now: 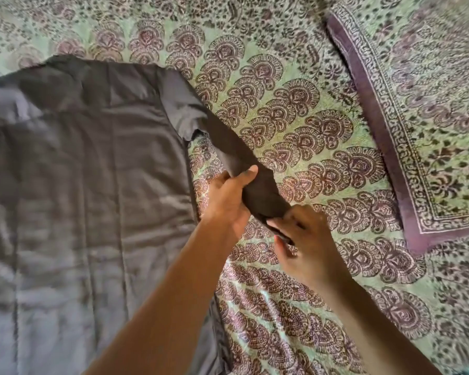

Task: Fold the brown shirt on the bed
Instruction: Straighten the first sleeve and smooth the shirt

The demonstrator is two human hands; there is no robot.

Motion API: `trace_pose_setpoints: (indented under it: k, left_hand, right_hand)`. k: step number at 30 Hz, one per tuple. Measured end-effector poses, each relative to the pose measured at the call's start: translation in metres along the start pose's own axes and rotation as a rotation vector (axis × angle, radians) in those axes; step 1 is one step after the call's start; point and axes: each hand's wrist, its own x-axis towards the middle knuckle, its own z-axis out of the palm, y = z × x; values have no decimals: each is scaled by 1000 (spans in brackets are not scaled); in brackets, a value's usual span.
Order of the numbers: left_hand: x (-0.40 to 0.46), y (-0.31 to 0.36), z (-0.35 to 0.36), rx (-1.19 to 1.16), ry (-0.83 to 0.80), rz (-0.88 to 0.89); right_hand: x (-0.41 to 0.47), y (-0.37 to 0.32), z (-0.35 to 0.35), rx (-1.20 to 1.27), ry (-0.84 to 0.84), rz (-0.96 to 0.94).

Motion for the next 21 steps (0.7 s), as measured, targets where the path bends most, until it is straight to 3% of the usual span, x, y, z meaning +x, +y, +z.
trace_pose_setpoints:
  k: [2, 5, 8, 13, 17, 21]
  left_hand:
    - [4, -2, 3, 7, -7, -4]
    - [4, -1, 10, 18, -81, -10]
    - [1, 3, 20, 19, -160, -12]
    - [1, 12, 38, 42, -195, 15]
    - [8, 19, 48, 4, -109, 53]
    - [18, 20, 55, 11, -100, 55]
  right_hand:
    - [1, -8, -10, 274, 46, 170]
    - [16, -18, -18, 582, 223, 573]
    - [44, -10, -22, 1048, 187, 877]
    - [68, 31, -15, 1369, 64, 885]
    - [77, 43, -28, 1148, 41, 906]
    - [75, 73, -70, 1020, 255, 917]
